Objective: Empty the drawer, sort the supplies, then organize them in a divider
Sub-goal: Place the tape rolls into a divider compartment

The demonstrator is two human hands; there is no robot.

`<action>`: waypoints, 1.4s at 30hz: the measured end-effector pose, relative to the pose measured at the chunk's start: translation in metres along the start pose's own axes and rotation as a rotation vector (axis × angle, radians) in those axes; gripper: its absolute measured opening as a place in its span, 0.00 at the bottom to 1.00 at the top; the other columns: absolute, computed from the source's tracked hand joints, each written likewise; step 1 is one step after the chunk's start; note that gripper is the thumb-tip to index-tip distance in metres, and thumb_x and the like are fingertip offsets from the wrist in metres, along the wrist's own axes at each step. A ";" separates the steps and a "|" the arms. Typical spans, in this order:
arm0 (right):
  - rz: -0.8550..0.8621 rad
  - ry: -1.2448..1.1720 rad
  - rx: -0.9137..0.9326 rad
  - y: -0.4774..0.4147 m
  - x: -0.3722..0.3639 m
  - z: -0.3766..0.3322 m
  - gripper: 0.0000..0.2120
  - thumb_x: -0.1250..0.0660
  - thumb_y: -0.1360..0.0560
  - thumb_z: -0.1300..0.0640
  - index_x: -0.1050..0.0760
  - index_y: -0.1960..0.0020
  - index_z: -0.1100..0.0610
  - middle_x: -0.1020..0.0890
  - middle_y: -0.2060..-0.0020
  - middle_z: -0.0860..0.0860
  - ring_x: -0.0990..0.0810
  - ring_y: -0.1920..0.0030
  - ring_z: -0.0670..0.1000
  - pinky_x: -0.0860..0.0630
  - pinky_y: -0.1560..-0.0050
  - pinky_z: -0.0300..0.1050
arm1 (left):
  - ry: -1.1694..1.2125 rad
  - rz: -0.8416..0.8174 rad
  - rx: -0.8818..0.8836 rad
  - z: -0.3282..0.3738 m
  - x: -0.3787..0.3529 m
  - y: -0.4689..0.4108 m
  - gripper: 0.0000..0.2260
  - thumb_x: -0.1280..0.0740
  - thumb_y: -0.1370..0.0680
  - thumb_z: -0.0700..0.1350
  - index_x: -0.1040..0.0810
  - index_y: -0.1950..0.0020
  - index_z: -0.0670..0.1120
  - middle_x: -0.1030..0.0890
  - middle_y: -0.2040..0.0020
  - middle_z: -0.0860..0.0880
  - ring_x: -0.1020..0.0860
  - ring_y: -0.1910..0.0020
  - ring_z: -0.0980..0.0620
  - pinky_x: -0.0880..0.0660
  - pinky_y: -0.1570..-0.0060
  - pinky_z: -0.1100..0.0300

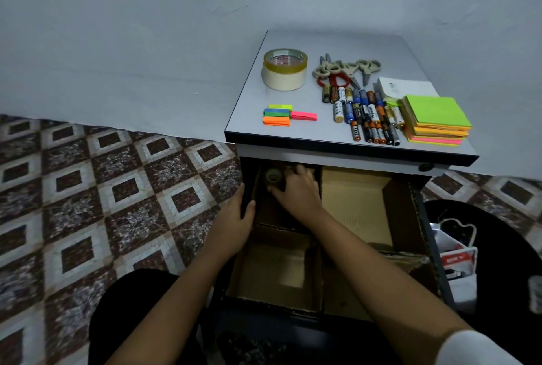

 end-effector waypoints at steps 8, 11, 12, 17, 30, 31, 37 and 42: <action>0.096 -0.224 0.160 0.044 0.056 -0.005 0.17 0.34 0.24 0.52 0.25 0.37 0.57 0.22 0.44 0.52 0.24 0.45 0.48 0.34 0.50 0.30 | -0.100 0.226 -0.168 0.054 0.032 0.009 0.20 0.39 0.20 0.47 0.33 0.29 0.45 0.30 0.34 0.44 0.29 0.36 0.47 0.32 0.42 0.59; 0.155 -0.291 0.189 0.045 0.090 -0.009 0.17 0.34 0.24 0.51 0.25 0.38 0.56 0.22 0.47 0.50 0.26 0.50 0.43 0.32 0.54 0.28 | -0.073 0.317 -0.308 0.090 0.052 0.002 0.18 0.37 0.21 0.46 0.29 0.32 0.45 0.27 0.39 0.45 0.27 0.41 0.48 0.30 0.44 0.58; 0.167 -0.310 0.186 0.043 0.101 -0.012 0.18 0.34 0.24 0.51 0.26 0.37 0.56 0.22 0.47 0.50 0.26 0.50 0.43 0.29 0.52 0.31 | -0.071 0.332 -0.343 0.099 0.058 -0.004 0.18 0.36 0.22 0.46 0.28 0.33 0.44 0.26 0.41 0.45 0.26 0.43 0.48 0.29 0.45 0.58; 0.300 -0.331 0.177 0.012 0.150 -0.024 0.20 0.34 0.24 0.50 0.26 0.36 0.58 0.20 0.47 0.54 0.21 0.49 0.49 0.23 0.46 0.47 | -0.075 0.392 -0.407 0.140 0.081 -0.054 0.20 0.33 0.23 0.46 0.28 0.32 0.43 0.26 0.41 0.43 0.26 0.43 0.47 0.31 0.45 0.59; 0.192 -0.108 0.047 -0.144 0.166 -0.039 0.34 0.33 0.28 0.40 0.33 0.35 0.64 0.28 0.39 0.61 0.29 0.39 0.58 0.33 0.50 0.44 | -0.198 0.224 -0.196 0.151 0.111 -0.178 0.29 0.33 0.24 0.53 0.36 0.27 0.43 0.32 0.32 0.39 0.31 0.33 0.42 0.34 0.36 0.53; 0.153 -0.104 0.045 -0.153 0.164 -0.040 0.36 0.32 0.29 0.39 0.35 0.34 0.64 0.29 0.38 0.61 0.30 0.38 0.58 0.33 0.50 0.45 | -0.211 0.216 -0.193 0.149 0.112 -0.182 0.29 0.33 0.24 0.53 0.37 0.27 0.43 0.32 0.32 0.39 0.31 0.33 0.42 0.34 0.36 0.53; 0.035 -0.098 0.057 -0.183 0.159 -0.045 0.40 0.28 0.32 0.40 0.38 0.32 0.62 0.30 0.37 0.60 0.30 0.37 0.58 0.32 0.47 0.46 | -0.249 0.173 -0.195 0.137 0.112 -0.194 0.30 0.32 0.25 0.52 0.37 0.27 0.43 0.31 0.32 0.38 0.31 0.33 0.42 0.34 0.35 0.52; 0.077 -0.130 0.076 -0.188 0.165 -0.037 0.34 0.29 0.30 0.43 0.34 0.35 0.64 0.28 0.39 0.60 0.29 0.41 0.56 0.36 0.55 0.41 | -0.268 0.155 -0.204 0.137 0.108 -0.205 0.32 0.31 0.25 0.52 0.38 0.26 0.43 0.33 0.30 0.39 0.33 0.32 0.43 0.35 0.35 0.54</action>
Point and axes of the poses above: each hand's wrist, its own y-axis away from the middle knuckle, its own x-axis out of the back of the hand, z = x × y, the point moved 4 cm from there along -y, towards the middle knuckle
